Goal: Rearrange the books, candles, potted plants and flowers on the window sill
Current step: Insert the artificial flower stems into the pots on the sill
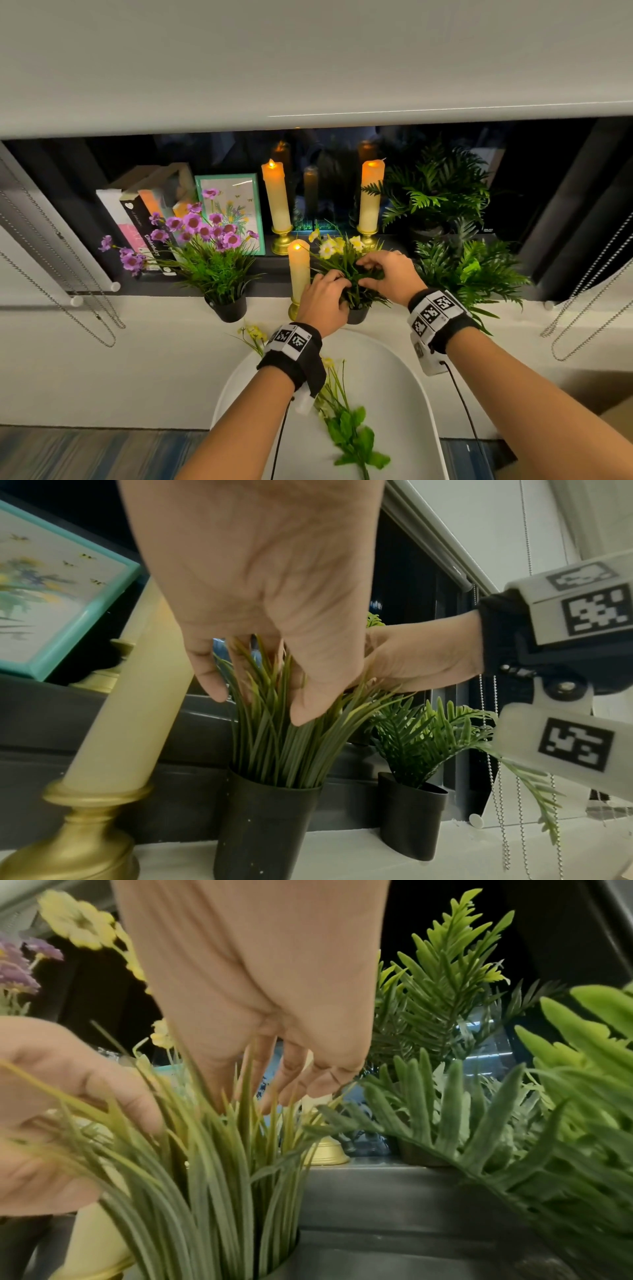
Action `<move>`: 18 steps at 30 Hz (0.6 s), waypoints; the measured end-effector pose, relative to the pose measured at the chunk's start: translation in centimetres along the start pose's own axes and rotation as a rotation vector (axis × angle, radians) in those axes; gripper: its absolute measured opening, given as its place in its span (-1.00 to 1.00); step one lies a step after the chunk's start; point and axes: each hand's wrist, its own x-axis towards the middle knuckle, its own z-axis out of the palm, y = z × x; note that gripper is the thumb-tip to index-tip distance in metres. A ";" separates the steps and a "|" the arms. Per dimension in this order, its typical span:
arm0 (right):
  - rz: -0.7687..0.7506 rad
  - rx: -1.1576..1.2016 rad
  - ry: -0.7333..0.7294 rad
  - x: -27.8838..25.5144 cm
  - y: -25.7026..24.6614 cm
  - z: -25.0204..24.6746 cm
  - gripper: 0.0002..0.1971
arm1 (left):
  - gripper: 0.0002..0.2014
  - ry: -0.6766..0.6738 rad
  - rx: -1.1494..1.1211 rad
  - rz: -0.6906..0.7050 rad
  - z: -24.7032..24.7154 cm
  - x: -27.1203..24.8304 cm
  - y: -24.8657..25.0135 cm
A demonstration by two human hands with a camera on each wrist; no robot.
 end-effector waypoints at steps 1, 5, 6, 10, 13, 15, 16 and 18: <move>-0.006 -0.009 0.019 -0.1 -0.2 -0.1 -0.65 | -0.58 -0.007 0.005 0.002 -0.1 0.0 0.0; 0.000 -0.008 0.072 0.0 -1.2 -0.5 -0.68 | -0.60 -0.002 0.018 0.023 -0.3 -0.6 0.4; 0.005 0.004 0.081 0.0 -1.3 -0.5 -0.72 | -0.61 0.010 0.020 0.027 -0.4 -0.8 0.4; 0.031 0.078 0.180 -0.5 -1.2 -0.3 -0.82 | -0.66 0.132 -0.008 0.024 -1.3 -1.8 -0.2; 0.085 0.168 0.227 -1.4 -2.0 -0.7 -0.84 | -0.71 0.230 -0.036 0.017 -2.3 -2.4 -1.1; 0.079 0.192 0.226 -2.1 -2.9 -0.8 -0.80 | -0.76 0.264 -0.071 -0.012 -2.9 -2.9 -1.8; 0.042 0.200 0.206 -2.5 -3.5 -0.9 -0.75 | -0.78 0.290 -0.093 -0.032 -3.1 -3.2 -2.1; -0.062 0.245 0.122 -3.4 -5.0 -0.7 -0.65 | -0.76 0.348 -0.161 -0.096 -3.3 -4.1 -3.0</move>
